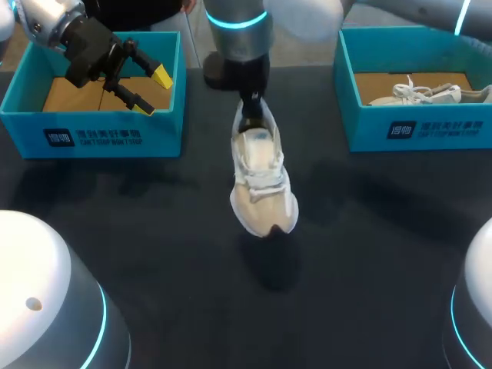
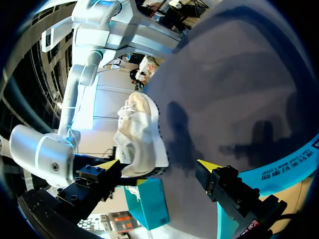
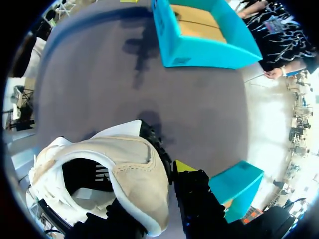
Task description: Take the shoe out of the shoebox, open the shoe tongue, remove and reinsert the insole, then place the shoe into the shoebox
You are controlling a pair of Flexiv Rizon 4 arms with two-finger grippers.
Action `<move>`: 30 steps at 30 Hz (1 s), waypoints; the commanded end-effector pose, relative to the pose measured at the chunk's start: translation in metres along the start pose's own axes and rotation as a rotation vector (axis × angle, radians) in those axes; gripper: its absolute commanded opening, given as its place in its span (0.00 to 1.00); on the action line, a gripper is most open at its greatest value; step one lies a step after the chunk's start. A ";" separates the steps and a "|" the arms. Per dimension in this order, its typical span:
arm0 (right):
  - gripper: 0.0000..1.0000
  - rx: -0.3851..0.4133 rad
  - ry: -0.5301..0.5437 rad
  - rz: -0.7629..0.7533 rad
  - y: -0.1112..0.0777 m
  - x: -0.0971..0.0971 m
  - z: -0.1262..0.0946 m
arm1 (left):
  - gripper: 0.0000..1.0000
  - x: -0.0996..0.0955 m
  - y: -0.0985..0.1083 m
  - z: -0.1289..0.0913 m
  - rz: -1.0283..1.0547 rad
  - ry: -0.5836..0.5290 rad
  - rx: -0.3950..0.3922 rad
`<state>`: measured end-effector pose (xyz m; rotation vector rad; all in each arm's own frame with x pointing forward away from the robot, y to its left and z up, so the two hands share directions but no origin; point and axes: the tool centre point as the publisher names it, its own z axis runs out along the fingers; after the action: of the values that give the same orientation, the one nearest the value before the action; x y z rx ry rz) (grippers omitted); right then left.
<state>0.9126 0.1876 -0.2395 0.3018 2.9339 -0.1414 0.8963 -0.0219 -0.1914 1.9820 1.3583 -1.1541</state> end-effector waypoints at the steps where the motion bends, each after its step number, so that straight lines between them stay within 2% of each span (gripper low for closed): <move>1: 0.00 0.001 -0.011 0.002 -0.008 -0.005 -0.055 | 1.00 0.000 0.000 0.000 0.001 0.002 0.000; 8: 0.00 -0.022 -0.024 0.010 -0.012 -0.021 -0.100 | 1.00 0.000 0.000 0.000 0.001 0.002 0.000; 14: 0.00 -0.028 -0.053 0.003 -0.013 -0.031 -0.121 | 1.00 0.000 0.000 0.000 0.001 0.002 0.000; 19: 0.00 -0.020 -0.068 0.002 -0.011 -0.035 -0.128 | 1.00 0.000 0.000 0.000 0.001 0.002 0.000; 30: 0.00 -0.020 -0.068 0.002 -0.011 -0.035 -0.128 | 1.00 0.000 0.000 0.000 0.001 0.002 0.000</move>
<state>0.9208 0.1856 -0.1080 0.2911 2.8629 -0.1208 0.8963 -0.0219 -0.1914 1.9820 1.3584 -1.1541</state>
